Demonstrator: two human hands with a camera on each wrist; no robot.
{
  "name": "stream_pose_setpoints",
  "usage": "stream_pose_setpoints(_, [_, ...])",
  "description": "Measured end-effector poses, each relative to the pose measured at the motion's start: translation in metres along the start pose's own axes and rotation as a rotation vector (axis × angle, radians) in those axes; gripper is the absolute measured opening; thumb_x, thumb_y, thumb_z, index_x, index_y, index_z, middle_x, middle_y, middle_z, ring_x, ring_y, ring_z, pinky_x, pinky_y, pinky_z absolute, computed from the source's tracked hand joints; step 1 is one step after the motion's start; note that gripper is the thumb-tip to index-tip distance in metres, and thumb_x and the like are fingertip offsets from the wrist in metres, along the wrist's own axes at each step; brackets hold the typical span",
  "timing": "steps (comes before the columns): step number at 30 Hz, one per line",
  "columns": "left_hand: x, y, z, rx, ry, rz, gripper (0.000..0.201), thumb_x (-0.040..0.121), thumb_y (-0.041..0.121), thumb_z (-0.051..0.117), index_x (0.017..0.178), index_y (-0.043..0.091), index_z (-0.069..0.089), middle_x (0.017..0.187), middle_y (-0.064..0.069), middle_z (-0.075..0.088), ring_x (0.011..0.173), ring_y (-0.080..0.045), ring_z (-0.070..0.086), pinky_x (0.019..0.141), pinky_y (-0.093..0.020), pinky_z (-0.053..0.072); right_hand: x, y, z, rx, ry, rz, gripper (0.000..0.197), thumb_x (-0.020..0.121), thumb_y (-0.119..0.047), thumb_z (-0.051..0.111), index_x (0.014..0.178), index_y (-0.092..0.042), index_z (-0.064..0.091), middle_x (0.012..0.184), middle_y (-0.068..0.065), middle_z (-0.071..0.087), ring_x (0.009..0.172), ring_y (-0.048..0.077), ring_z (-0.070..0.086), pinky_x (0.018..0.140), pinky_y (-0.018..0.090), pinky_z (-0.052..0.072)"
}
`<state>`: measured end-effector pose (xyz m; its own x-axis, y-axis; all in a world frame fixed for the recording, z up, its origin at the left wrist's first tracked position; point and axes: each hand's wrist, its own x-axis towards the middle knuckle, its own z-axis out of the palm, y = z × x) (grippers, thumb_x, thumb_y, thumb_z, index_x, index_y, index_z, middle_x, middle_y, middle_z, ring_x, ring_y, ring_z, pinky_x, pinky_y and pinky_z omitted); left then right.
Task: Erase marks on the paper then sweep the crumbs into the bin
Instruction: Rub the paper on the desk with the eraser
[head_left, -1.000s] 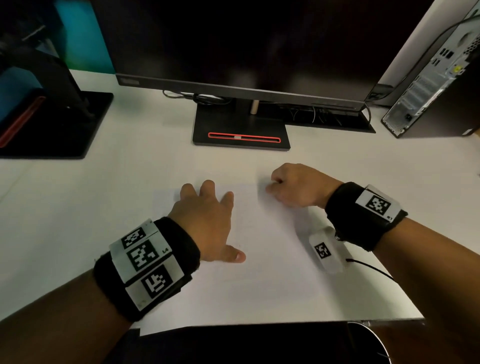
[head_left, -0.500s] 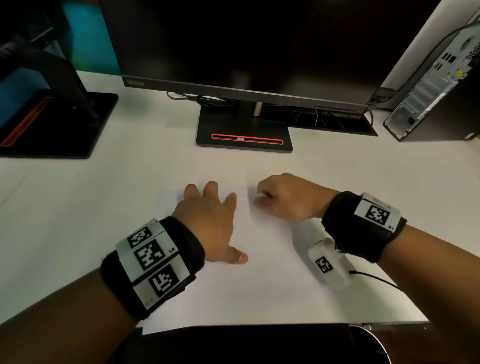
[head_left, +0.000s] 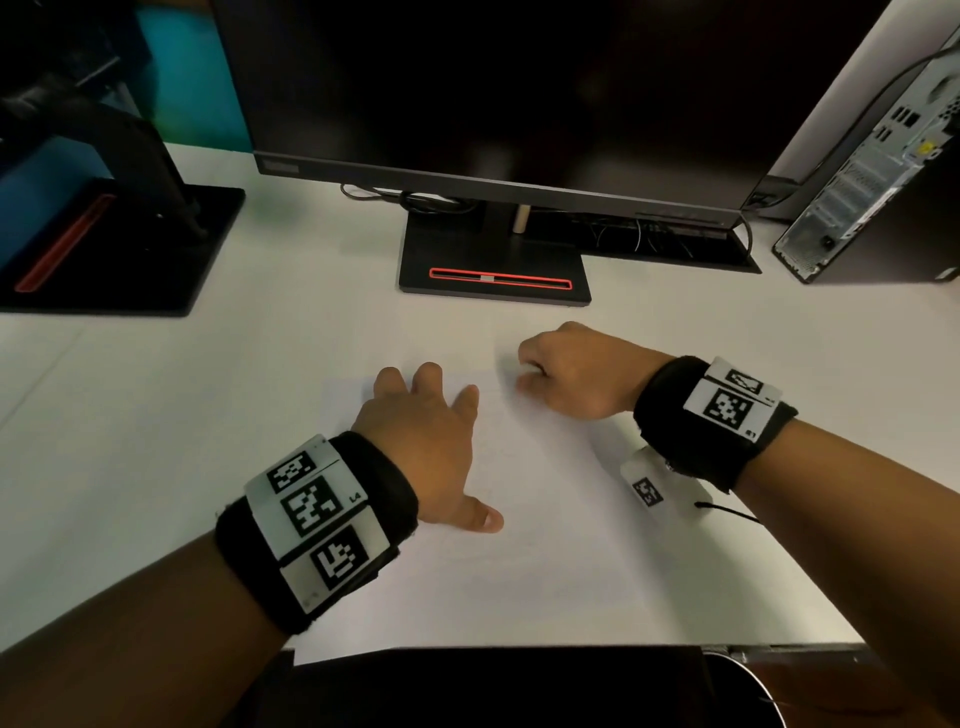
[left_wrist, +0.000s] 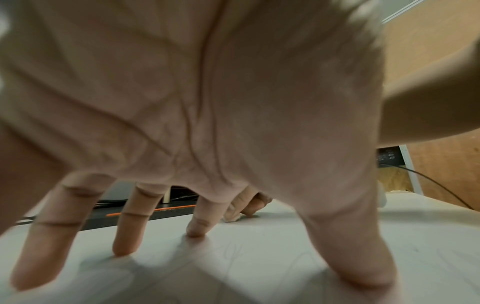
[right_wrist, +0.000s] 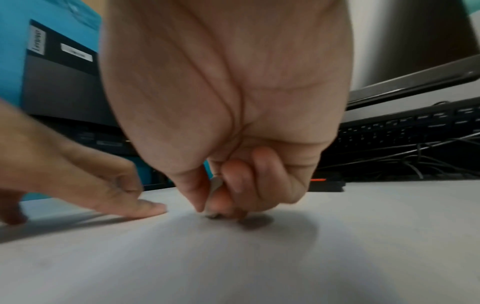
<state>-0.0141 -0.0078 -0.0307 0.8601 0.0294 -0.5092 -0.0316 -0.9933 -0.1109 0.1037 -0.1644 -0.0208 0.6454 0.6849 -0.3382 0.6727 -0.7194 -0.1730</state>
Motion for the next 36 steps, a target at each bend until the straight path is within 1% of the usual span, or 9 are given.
stream_pose_setpoints(4, [0.0,0.0,0.001,0.007,0.004,0.003,0.126,0.068,0.09,0.057,0.16,0.025,-0.001,0.15,-0.011,0.018,0.132,-0.04,0.026,0.074,-0.035,0.036,-0.002,-0.01,0.003,0.034,-0.069,-0.086,0.033,0.104,-0.034,0.044,0.071,-0.027,0.044,0.077,-0.007,0.048,0.072,0.011,0.047,0.065,0.027,0.033])
stream_pose_setpoints(8, [0.0,0.0,0.001,0.007,0.006,-0.001,0.126,0.067,0.09,0.057,0.159,0.026,-0.001,0.149,-0.012,0.019,0.131,-0.039,0.027,0.073,-0.035,0.037,0.006,-0.004,-0.005,-0.014,0.0,-0.006,0.036,0.103,-0.034,0.046,0.068,-0.028,0.039,0.076,-0.008,0.044,0.078,0.018,0.045,0.07,0.031,0.032])
stream_pose_setpoints(12, [-0.001,0.0,0.0,0.014,0.012,0.002,0.124,0.067,0.09,0.057,0.159,0.025,0.005,0.148,-0.013,0.021,0.13,-0.039,0.029,0.075,-0.035,0.033,0.001,-0.015,0.006,0.034,-0.066,-0.122,0.033,0.103,-0.036,0.046,0.071,-0.027,0.045,0.075,-0.007,0.05,0.071,0.011,0.048,0.066,0.028,0.035])
stream_pose_setpoints(16, [-0.001,0.0,-0.001,0.012,0.009,-0.002,0.125,0.067,0.09,0.058,0.159,0.025,0.004,0.151,-0.013,0.019,0.133,-0.04,0.027,0.076,-0.036,0.034,0.008,-0.005,-0.004,0.002,-0.021,-0.043,0.035,0.103,-0.036,0.046,0.07,-0.024,0.043,0.076,-0.005,0.048,0.073,0.016,0.047,0.068,0.032,0.035])
stream_pose_setpoints(19, [-0.002,0.0,-0.001,0.014,0.012,-0.005,0.126,0.067,0.09,0.058,0.159,0.026,0.003,0.152,-0.013,0.018,0.134,-0.041,0.026,0.077,-0.036,0.034,0.008,-0.009,0.002,0.015,0.032,-0.064,0.033,0.102,-0.032,0.046,0.069,-0.026,0.042,0.073,-0.006,0.048,0.07,0.014,0.048,0.065,0.029,0.033])
stream_pose_setpoints(22, [-0.002,0.0,-0.001,0.023,0.017,0.001,0.124,0.067,0.09,0.058,0.159,0.026,0.004,0.151,-0.013,0.019,0.133,-0.04,0.027,0.077,-0.037,0.033,-0.002,-0.015,0.007,0.051,-0.036,-0.152,0.033,0.103,-0.032,0.047,0.07,-0.031,0.043,0.072,-0.01,0.048,0.068,0.005,0.047,0.062,0.022,0.032])
stream_pose_setpoints(27, [-0.002,0.0,-0.001,0.019,0.012,-0.003,0.126,0.066,0.09,0.057,0.159,0.026,0.001,0.152,-0.012,0.018,0.134,-0.04,0.027,0.077,-0.037,0.034,0.009,-0.003,-0.003,-0.012,0.028,-0.041,0.034,0.102,-0.033,0.046,0.07,-0.024,0.042,0.074,-0.003,0.048,0.071,0.018,0.048,0.066,0.031,0.035])
stream_pose_setpoints(32, [-0.003,-0.001,-0.001,0.03,0.02,0.006,0.124,0.067,0.091,0.057,0.159,0.027,0.003,0.149,-0.01,0.022,0.131,-0.038,0.029,0.076,-0.035,0.033,0.001,-0.02,0.003,0.029,-0.077,-0.17,0.034,0.103,-0.032,0.047,0.07,-0.034,0.042,0.072,-0.011,0.047,0.067,0.007,0.046,0.062,0.021,0.031])
stream_pose_setpoints(36, [-0.002,-0.001,-0.001,0.035,0.016,0.001,0.125,0.067,0.091,0.056,0.159,0.026,0.003,0.153,-0.01,0.019,0.133,-0.039,0.028,0.077,-0.037,0.033,0.01,-0.01,-0.008,-0.032,-0.03,-0.081,0.034,0.103,-0.036,0.048,0.07,-0.028,0.043,0.076,-0.008,0.048,0.071,0.01,0.046,0.07,0.03,0.036])
